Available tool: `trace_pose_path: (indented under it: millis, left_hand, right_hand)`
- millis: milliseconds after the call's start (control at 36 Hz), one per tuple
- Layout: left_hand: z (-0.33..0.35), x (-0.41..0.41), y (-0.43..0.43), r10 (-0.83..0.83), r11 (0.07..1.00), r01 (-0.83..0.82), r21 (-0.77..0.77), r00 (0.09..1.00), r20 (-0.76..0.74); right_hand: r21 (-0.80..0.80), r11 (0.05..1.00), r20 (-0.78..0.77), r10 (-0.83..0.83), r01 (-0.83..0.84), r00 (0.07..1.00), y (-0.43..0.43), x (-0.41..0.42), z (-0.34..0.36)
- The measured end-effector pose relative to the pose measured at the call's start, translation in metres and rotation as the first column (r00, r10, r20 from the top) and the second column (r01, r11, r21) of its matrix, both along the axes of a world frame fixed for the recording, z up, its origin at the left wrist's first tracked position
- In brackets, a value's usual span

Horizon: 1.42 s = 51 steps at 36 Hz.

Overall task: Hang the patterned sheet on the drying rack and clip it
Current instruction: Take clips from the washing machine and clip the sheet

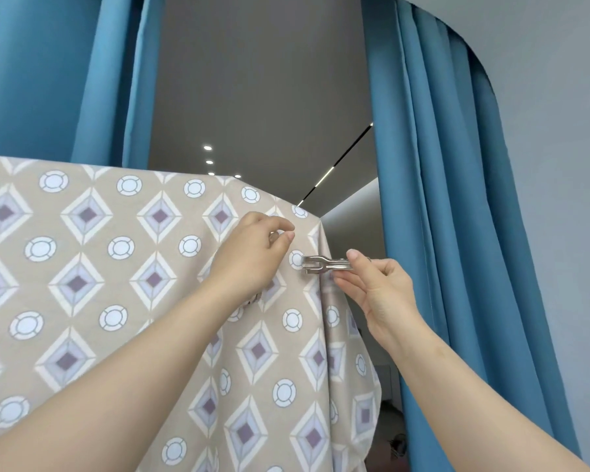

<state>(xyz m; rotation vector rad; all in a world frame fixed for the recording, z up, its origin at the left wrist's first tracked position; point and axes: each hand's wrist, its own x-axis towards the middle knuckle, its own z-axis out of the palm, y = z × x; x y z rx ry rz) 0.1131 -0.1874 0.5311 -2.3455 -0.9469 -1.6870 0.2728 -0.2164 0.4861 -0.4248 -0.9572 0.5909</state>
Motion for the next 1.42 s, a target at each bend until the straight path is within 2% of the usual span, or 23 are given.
trace_pose_path:
  millis: [139,306,389,444,583,639,917,1083,1250,1417]
  left_hand:
    - [0.008,0.001,0.009,0.197,0.976,-0.186,0.113,0.976,-0.092]
    - [0.025,0.004,0.02,0.428,0.876,-0.365,0.315,0.89,-0.157]
    - [0.041,0.005,0.025,0.496,0.851,-0.418,0.318,0.84,-0.222]
    - [0.055,0.002,0.027,0.526,0.847,-0.465,0.258,0.802,-0.282]
    - [0.086,-0.007,0.028,0.501,0.853,-0.516,0.073,0.772,-0.392]
    - [0.091,-0.007,0.03,0.487,0.858,-0.51,0.063,0.769,-0.414]
    - [0.087,-0.009,0.038,0.522,0.851,-0.479,0.215,0.815,-0.25]
    - [0.084,-0.01,0.038,0.508,0.856,-0.462,0.23,0.835,-0.213]
    - [0.074,-0.01,0.038,0.518,0.83,-0.444,0.337,0.838,-0.172]
    - [0.058,-0.016,0.042,0.405,0.853,-0.325,0.407,0.906,-0.126]
  right_hand:
    - [0.008,0.997,-0.137,-0.07,0.072,0.988,0.002,0.0,0.002]
    - [-0.015,0.992,-0.211,-0.128,0.128,0.969,0.01,-0.001,0.005]
    - [-0.007,0.993,-0.246,-0.114,0.116,0.962,0.016,-0.002,0.007]
    - [0.005,0.995,-0.266,-0.095,0.1,0.959,0.021,-0.003,0.009]
    - [0.016,0.999,-0.283,-0.044,0.05,0.958,0.038,-0.003,0.014]
    - [0.022,0.999,-0.283,-0.016,0.023,0.959,0.045,-0.003,0.016]
    - [0.035,0.989,-0.278,0.145,-0.141,0.95,0.064,-0.024,0.037]
    - [-0.047,0.959,-0.276,0.257,-0.28,0.926,0.074,-0.029,0.042]
    - [-0.172,0.95,-0.224,0.219,-0.26,0.95,0.067,-0.027,0.041]
    - [-0.28,0.936,-0.143,0.178,-0.213,0.973,0.053,-0.024,0.038]
